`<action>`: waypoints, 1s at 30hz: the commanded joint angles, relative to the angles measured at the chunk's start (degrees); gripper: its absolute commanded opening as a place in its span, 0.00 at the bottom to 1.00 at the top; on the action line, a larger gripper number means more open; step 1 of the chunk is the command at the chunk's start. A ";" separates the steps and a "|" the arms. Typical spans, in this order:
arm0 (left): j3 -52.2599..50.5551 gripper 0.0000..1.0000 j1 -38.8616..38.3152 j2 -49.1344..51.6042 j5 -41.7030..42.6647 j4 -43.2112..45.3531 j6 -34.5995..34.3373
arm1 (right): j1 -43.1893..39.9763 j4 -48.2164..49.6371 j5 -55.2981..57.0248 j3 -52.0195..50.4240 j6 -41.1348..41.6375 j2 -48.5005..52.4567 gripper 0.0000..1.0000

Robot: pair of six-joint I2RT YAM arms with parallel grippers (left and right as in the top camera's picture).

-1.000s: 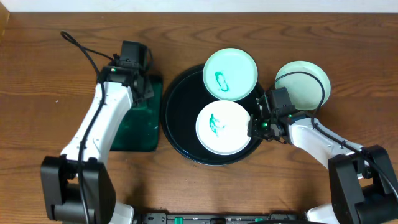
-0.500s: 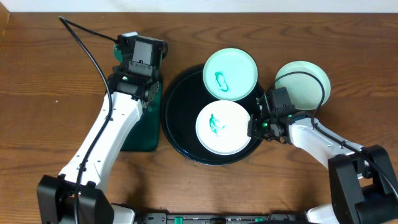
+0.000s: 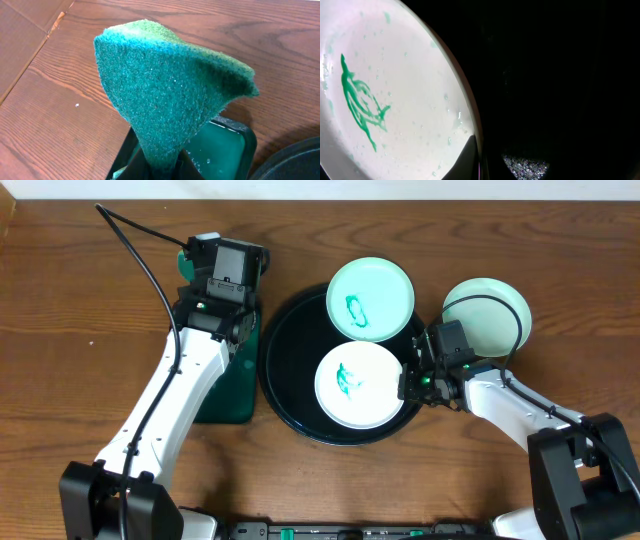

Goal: Clean dirty plates on tray and stack at the side
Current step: 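Dip the sponge in the basin and lift it with the left gripper, then scrub the lower plate with the sponge in the left gripper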

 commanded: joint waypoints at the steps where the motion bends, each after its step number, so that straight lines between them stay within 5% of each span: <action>1: 0.00 0.07 0.04 -1.14 -2.21 0.09 0.35 | 0.94 -0.48 -0.55 -1.84 -0.66 3.85 0.01; 10: -0.11 0.08 1.49 0.52 3.23 -9.68 -4.57 | 0.94 -0.46 -0.55 -1.84 -0.66 3.85 0.01; 17: -0.11 0.07 12.28 7.32 34.36 -19.10 -6.75 | 0.94 -0.44 -0.57 -1.84 -0.66 3.85 0.01; 30: -0.11 0.07 15.43 8.39 38.99 -21.33 -8.74 | 0.94 -0.44 -0.79 -1.84 -0.66 3.85 0.01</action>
